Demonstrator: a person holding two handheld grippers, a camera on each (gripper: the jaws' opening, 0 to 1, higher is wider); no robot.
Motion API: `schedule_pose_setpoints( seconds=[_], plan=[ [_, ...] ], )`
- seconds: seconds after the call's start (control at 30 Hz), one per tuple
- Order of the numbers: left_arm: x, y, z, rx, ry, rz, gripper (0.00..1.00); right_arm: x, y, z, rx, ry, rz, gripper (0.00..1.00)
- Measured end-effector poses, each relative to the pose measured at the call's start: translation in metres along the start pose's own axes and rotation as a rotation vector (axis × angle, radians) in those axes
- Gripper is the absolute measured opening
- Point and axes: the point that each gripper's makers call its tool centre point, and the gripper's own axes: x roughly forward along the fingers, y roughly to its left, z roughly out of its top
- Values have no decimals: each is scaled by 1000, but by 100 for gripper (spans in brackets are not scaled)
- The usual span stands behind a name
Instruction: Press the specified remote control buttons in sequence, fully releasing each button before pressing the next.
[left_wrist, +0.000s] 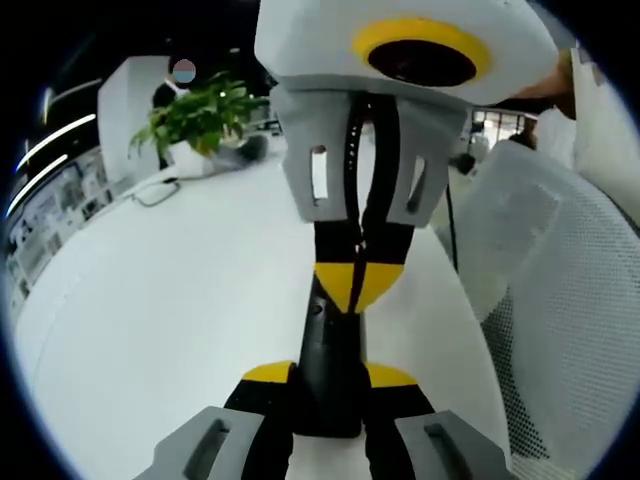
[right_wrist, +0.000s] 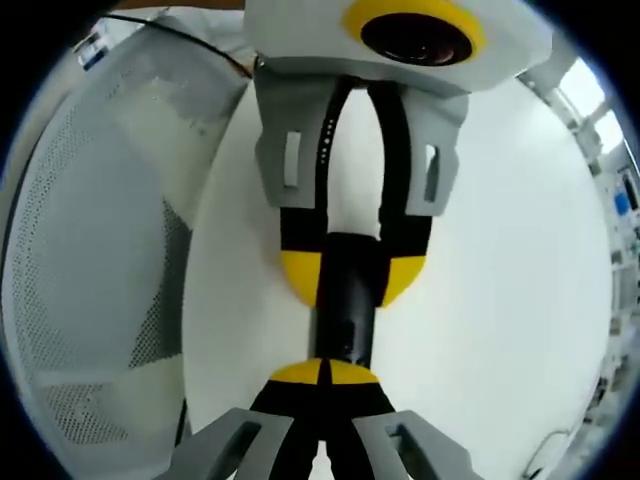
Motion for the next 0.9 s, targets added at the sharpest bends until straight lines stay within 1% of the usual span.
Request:
schedule_pose_setpoints(
  seconds=[0.3, 0.9],
  plan=[
    [2, 1, -1, 0, 3, 2, 25, 0, 0, -1, 2, -6, -8, 0],
    [2, 0, -2, -2, 5, 8, 25, 0, 1, -1, 20, -25, 6, 0]
  ],
)
